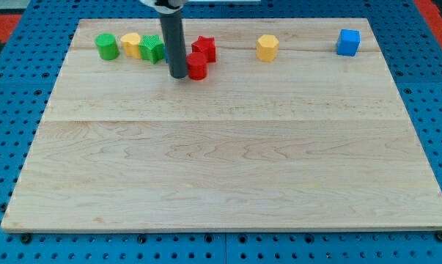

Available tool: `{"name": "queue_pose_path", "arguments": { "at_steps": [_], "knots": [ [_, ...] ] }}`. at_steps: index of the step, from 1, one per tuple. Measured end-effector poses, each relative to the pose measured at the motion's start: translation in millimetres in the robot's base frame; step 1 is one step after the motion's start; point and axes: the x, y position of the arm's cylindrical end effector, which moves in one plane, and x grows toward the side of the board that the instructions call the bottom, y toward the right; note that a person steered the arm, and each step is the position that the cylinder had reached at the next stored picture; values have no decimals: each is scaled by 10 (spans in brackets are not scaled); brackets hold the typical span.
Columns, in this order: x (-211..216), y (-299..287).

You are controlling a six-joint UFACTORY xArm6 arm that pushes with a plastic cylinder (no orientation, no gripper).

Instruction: Push the blue cube closer to the yellow hexagon

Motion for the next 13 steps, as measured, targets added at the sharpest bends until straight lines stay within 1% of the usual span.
{"name": "queue_pose_path", "arguments": {
  "at_steps": [3,4,5,6,7,8,9,10,11,12,13],
  "knots": [
    [-50,777],
    [-265,862],
    [-96,927],
    [136,1215],
    [108,2088],
    [-66,3323],
    [-332,4070],
    [-617,3715],
    [-643,3006],
    [-820,2887],
    [-1123,3186]
  ]
}}
